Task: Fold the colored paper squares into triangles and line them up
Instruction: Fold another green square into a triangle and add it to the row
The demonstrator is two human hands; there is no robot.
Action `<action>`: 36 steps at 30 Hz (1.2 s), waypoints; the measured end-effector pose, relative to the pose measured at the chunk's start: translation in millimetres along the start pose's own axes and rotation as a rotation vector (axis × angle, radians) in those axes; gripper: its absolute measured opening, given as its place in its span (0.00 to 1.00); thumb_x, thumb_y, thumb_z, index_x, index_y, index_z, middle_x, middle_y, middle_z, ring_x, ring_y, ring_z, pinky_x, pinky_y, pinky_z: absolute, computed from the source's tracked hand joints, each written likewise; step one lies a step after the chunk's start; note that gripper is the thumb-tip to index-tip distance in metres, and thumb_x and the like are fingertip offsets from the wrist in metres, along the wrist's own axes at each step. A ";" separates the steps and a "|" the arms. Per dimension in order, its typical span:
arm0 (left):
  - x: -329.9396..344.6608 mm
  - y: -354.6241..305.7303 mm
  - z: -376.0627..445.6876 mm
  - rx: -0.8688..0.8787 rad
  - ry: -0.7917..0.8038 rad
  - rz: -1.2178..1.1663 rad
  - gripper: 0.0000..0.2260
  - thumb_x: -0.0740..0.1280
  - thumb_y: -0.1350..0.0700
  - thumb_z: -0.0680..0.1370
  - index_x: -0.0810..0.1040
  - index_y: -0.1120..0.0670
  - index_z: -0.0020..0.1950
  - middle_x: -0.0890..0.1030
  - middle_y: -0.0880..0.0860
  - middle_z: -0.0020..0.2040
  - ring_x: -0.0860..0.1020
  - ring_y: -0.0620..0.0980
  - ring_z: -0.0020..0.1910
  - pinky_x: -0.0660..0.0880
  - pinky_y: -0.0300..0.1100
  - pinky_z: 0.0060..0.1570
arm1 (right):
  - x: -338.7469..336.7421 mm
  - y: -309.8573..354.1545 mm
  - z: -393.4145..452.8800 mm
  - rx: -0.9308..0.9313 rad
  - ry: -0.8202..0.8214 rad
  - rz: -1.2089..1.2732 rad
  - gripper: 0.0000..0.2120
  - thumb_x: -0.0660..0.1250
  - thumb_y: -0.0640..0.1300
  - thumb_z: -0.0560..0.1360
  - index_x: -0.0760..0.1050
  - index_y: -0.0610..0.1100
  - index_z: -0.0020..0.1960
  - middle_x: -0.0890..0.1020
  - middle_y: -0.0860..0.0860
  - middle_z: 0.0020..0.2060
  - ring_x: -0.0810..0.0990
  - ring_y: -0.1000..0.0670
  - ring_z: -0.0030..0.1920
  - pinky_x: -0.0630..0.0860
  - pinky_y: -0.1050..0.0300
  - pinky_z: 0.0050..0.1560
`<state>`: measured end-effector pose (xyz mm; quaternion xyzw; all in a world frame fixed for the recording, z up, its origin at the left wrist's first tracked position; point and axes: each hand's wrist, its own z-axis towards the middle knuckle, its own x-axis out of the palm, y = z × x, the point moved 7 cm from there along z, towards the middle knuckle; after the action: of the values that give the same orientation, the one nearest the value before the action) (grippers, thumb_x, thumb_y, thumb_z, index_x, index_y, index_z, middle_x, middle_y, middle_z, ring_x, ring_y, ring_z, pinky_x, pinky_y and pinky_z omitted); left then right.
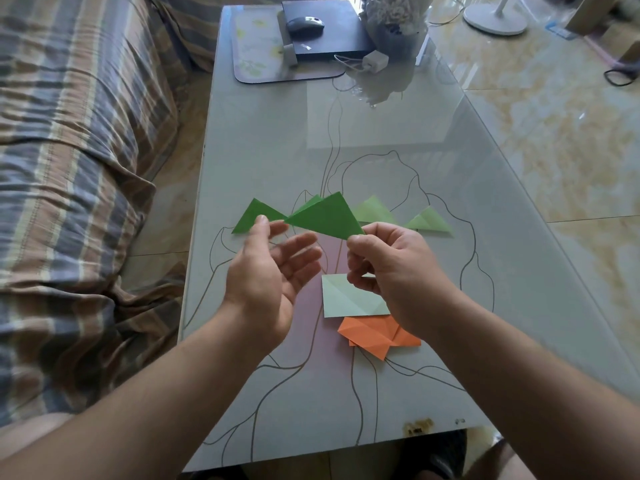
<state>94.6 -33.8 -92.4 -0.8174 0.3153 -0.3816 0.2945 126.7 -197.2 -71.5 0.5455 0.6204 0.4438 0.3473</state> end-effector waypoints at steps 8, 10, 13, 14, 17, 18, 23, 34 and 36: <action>15.1 24.3 -13.1 0.052 0.189 0.350 0.15 0.71 0.46 0.76 0.81 0.58 0.52 0.84 0.60 0.47 0.83 0.53 0.50 0.77 0.50 0.54 | 8.6 -7.6 -5.0 0.051 0.088 -0.005 0.08 0.72 0.40 0.79 0.78 0.43 0.41 0.80 0.48 0.32 0.77 0.51 0.33 0.76 0.56 0.40; 11.3 18.7 -10.9 0.082 0.158 0.354 0.12 0.70 0.50 0.79 0.82 0.59 0.53 0.84 0.61 0.47 0.82 0.53 0.48 0.77 0.49 0.52 | 6.6 -9.5 -4.7 0.073 0.081 -0.030 0.08 0.74 0.41 0.78 0.78 0.44 0.41 0.81 0.49 0.32 0.77 0.50 0.33 0.76 0.54 0.41; 9.0 11.3 -8.6 0.119 0.121 0.380 0.10 0.70 0.51 0.80 0.82 0.58 0.51 0.85 0.56 0.46 0.82 0.51 0.46 0.78 0.47 0.49 | 4.9 -6.7 -4.8 0.052 0.061 -0.039 0.08 0.72 0.38 0.78 0.78 0.44 0.41 0.80 0.50 0.31 0.77 0.50 0.33 0.76 0.51 0.43; 8.9 8.8 -8.3 0.132 0.119 0.393 0.10 0.70 0.51 0.80 0.81 0.58 0.50 0.85 0.56 0.46 0.83 0.51 0.45 0.78 0.47 0.49 | 5.3 -5.3 -5.0 0.041 0.060 -0.035 0.08 0.72 0.37 0.78 0.78 0.44 0.41 0.80 0.50 0.30 0.77 0.50 0.33 0.76 0.51 0.43; 10.4 4.5 -9.3 0.144 0.139 0.395 0.10 0.70 0.50 0.79 0.81 0.57 0.49 0.86 0.56 0.47 0.83 0.51 0.46 0.79 0.45 0.47 | 7.3 -2.8 -4.6 0.023 0.066 -0.022 0.09 0.71 0.36 0.78 0.77 0.43 0.40 0.78 0.50 0.29 0.77 0.50 0.32 0.77 0.52 0.42; 10.4 4.0 -9.8 0.139 0.144 0.390 0.10 0.71 0.50 0.79 0.82 0.56 0.49 0.86 0.56 0.47 0.83 0.51 0.46 0.79 0.45 0.47 | 7.2 -2.6 -3.9 0.016 0.065 -0.027 0.09 0.70 0.36 0.78 0.77 0.43 0.40 0.78 0.50 0.29 0.77 0.49 0.32 0.77 0.51 0.43; 11.0 3.5 -11.1 0.095 0.159 0.345 0.06 0.70 0.53 0.80 0.82 0.55 0.50 0.85 0.54 0.46 0.82 0.50 0.45 0.79 0.45 0.47 | 0.1 8.6 -0.8 -0.099 0.105 -0.132 0.07 0.73 0.36 0.77 0.79 0.42 0.41 0.80 0.48 0.31 0.78 0.48 0.35 0.76 0.46 0.46; 13.0 42.1 -23.1 -0.486 0.285 0.239 0.13 0.67 0.47 0.80 0.78 0.51 0.37 0.68 0.48 0.34 0.68 0.47 0.32 0.69 0.42 0.39 | -3.5 30.7 -6.9 -0.708 0.108 -0.709 0.04 0.77 0.49 0.73 0.85 0.57 0.46 0.78 0.55 0.54 0.80 0.50 0.56 0.78 0.50 0.53; 15.1 45.1 -28.0 -0.551 0.326 0.258 0.19 0.64 0.41 0.80 0.75 0.51 0.35 0.66 0.49 0.33 0.67 0.49 0.32 0.67 0.44 0.37 | -4.6 32.1 -6.0 -0.727 0.068 -0.705 0.02 0.76 0.49 0.73 0.85 0.56 0.44 0.80 0.57 0.52 0.80 0.49 0.57 0.77 0.48 0.56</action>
<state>66.5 -80.0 -103.4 -0.7480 0.5502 -0.3673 0.0541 133.7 -202.4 -39.7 0.1317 0.5831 0.5044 0.6231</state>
